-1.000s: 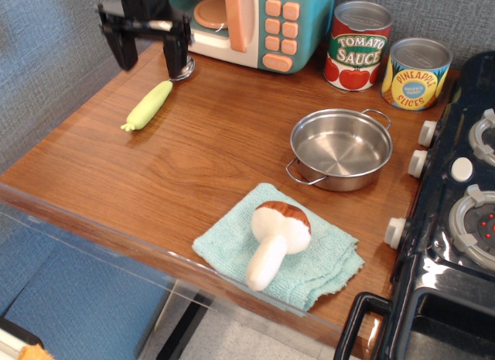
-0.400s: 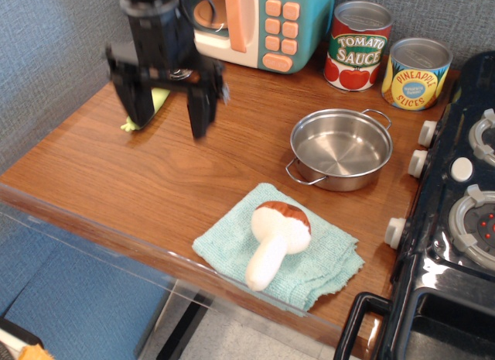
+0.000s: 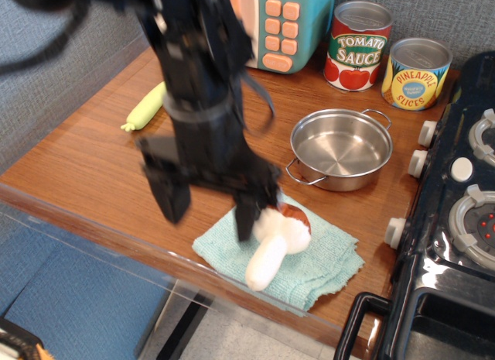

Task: Move mushroom and place it next to the microwave.

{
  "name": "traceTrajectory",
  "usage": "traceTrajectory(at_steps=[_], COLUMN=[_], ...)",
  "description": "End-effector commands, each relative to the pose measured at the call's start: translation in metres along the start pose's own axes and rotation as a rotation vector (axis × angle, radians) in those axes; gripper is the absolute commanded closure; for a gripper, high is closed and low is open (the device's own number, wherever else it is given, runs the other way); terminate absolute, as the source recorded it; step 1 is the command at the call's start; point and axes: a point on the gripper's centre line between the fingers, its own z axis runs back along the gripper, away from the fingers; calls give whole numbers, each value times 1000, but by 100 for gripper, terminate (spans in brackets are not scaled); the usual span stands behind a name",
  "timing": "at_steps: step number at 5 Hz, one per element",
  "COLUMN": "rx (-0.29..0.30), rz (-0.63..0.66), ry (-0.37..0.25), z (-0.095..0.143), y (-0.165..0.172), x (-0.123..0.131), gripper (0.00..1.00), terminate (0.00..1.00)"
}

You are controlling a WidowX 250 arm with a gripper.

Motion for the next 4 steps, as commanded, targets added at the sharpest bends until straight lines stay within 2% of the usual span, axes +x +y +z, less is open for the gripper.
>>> traceTrajectory(at_steps=[1, 2, 3, 4], rx=[8, 22, 27, -43], rz=[-19, -24, -23, -22], ry=[18, 41, 28, -61], z=[-34, -52, -48, -6], y=[-20, -24, -22, -25], x=[3, 5, 6, 19], gripper=[0, 0, 100, 100], terminate=[0, 0, 0, 0])
